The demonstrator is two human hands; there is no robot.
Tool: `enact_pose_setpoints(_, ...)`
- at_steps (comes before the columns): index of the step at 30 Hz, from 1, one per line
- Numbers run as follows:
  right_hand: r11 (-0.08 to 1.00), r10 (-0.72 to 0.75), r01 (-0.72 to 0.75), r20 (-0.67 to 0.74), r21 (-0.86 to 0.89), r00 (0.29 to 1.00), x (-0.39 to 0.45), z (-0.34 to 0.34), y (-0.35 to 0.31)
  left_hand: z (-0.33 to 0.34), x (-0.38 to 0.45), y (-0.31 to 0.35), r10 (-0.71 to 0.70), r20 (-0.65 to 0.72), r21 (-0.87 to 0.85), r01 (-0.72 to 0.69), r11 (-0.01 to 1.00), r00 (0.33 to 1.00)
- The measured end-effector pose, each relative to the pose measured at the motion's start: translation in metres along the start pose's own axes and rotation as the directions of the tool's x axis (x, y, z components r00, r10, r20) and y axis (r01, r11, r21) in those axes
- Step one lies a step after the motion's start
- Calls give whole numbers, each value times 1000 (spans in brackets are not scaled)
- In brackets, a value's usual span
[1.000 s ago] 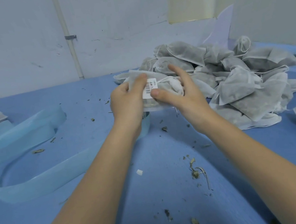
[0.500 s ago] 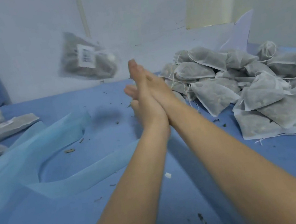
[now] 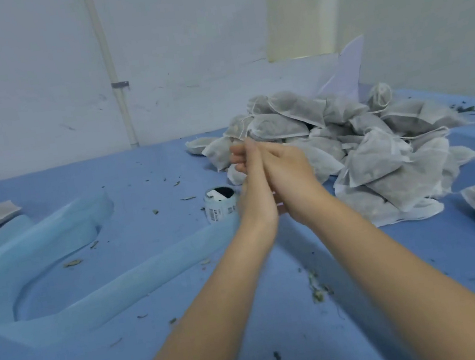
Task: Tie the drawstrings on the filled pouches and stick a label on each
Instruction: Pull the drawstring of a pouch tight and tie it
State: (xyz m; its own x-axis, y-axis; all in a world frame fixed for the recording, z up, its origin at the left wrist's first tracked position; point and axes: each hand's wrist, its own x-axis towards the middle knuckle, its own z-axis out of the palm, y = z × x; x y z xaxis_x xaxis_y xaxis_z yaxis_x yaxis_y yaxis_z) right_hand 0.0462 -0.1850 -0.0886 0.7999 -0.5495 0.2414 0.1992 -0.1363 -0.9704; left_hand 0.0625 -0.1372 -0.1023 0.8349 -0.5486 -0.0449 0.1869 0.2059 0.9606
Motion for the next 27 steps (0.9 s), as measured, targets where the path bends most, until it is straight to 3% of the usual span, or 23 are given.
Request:
enact_pose_setpoints(1,1000,17,-17,-44,-4,999,-1,-13,1,10,-4,-6,-1,113,-201,24,979,994)
enact_pose_setpoints(2,999,28,-26,-86,22,996,-2,-25,2,19,-2,-6,-8,119,-191,31,981,993)
enact_pose_setpoints(6,986,8,29,-216,167,976,-1,-64,9,33,7,-18,-54,-18,51,55,997,998)
enact_pose_setpoints(8,972,34,27,-254,232,967,-1,-77,15,38,20,-26,-1,-92,299,29,954,996)
enact_pose_setpoints(9,964,59,16,-271,265,961,-1,-82,18,41,28,-30,80,-106,476,-20,879,991)
enact_pose_setpoints(11,949,115,-8,-324,314,939,-2,-89,24,49,39,-37,242,-47,763,-121,635,969)
enact_pose_setpoints(13,927,164,-14,-372,375,914,-1,-93,27,57,50,-47,323,60,897,-193,398,944)
enact_pose_setpoints(15,911,186,-6,-398,413,898,1,-95,28,69,58,-50,376,120,945,-221,241,919)
enact_pose_setpoints(18,956,153,-19,-442,293,884,4,-101,29,90,68,-53,354,134,946,-226,233,925)
enact_pose_setpoints(22,966,131,-12,-445,259,886,3,-105,30,97,73,-53,239,36,885,-142,444,970)
enact_pose_setpoints(24,979,104,-11,-449,204,887,3,-105,30,95,67,-50,319,65,897,-196,397,946)
enact_pose_setpoints(26,1000,-17,19,-488,-2,873,2,-107,31,91,59,-48,446,85,903,-258,343,891)
enact_pose_setpoints(27,990,-121,67,-503,-124,856,1,-108,31,88,55,-46,508,66,881,-289,374,859)
